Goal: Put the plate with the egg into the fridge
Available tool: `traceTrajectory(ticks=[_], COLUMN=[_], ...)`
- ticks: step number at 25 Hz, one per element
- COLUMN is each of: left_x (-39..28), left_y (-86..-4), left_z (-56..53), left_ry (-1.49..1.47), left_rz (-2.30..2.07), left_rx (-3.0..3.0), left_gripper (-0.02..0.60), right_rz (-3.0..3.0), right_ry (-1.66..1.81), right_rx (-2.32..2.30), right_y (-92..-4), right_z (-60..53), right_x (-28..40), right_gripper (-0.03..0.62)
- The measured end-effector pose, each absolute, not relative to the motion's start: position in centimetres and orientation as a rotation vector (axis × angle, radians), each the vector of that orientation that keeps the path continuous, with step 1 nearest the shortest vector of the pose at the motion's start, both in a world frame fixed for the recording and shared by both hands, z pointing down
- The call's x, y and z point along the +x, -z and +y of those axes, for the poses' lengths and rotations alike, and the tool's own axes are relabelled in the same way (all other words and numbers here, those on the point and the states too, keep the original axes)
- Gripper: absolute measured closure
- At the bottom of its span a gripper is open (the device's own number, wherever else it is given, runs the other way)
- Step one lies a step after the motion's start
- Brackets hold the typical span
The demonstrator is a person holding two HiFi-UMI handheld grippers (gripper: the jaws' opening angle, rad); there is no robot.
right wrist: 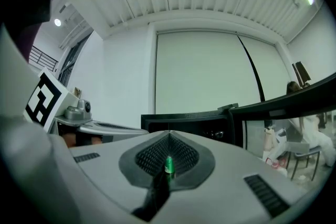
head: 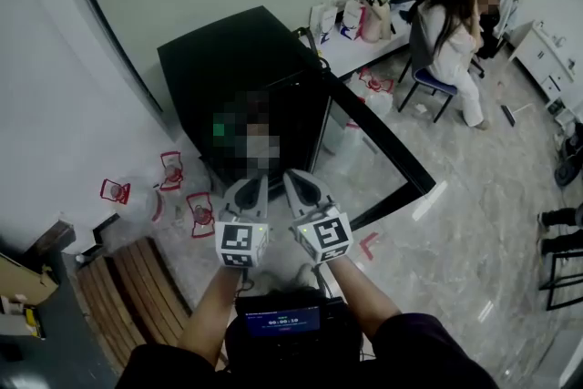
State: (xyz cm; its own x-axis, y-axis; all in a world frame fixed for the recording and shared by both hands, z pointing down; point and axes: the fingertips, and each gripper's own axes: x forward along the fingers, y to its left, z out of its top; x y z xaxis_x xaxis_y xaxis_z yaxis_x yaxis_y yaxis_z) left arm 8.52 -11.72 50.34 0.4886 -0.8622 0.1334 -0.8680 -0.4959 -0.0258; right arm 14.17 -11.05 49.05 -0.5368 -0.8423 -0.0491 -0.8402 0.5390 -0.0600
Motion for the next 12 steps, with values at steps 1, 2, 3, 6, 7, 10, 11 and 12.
traceTrajectory(ticks=[1,2,3,6,7,10,11,12], left_x=[8.48,8.42,8.36,8.23,8.21,8.04,7.96,7.87], left_y=[-50.36,-50.43,-50.51,-50.61,-50.59,-50.55,-50.53,-50.52], left_z=[-11.75,-11.78,-11.82,-11.93,-12.0,-12.3,-12.41,-12.52], left_ry=[-0.202,-0.206,-0.208,-0.214,-0.216,-0.216,-0.216,-0.216], left_rz=[-1.555,-1.557,-1.558,-1.562,-1.563,-1.567,-1.568,-1.57], left_rx=[2.672,2.671,2.667,2.663,2.665,2.664,2.663,2.661], left_gripper=[0.572,0.572,0.572,0.572,0.572,0.572,0.572,0.572], right_rz=[2.697,2.701,2.708,2.728,2.727,2.727,2.733,2.74], right_ry=[0.047,0.049,0.056,0.068,0.054,0.027,0.032,0.039], right_rx=[-1.473,-1.472,-1.47,-1.449,-1.442,-1.454,-1.457,-1.458], right_y=[-49.11,-49.14,-49.16,-49.18,-49.16,-49.14,-49.17,-49.21], right_z=[-11.06,-11.07,-11.06,-11.11,-11.28,-11.82,-11.9,-11.96], right_x=[14.12,14.07,14.0,13.68,13.64,13.72,13.67,13.59], right_gripper=[0.588,0.588,0.588,0.588,0.588,0.588,0.588,0.588])
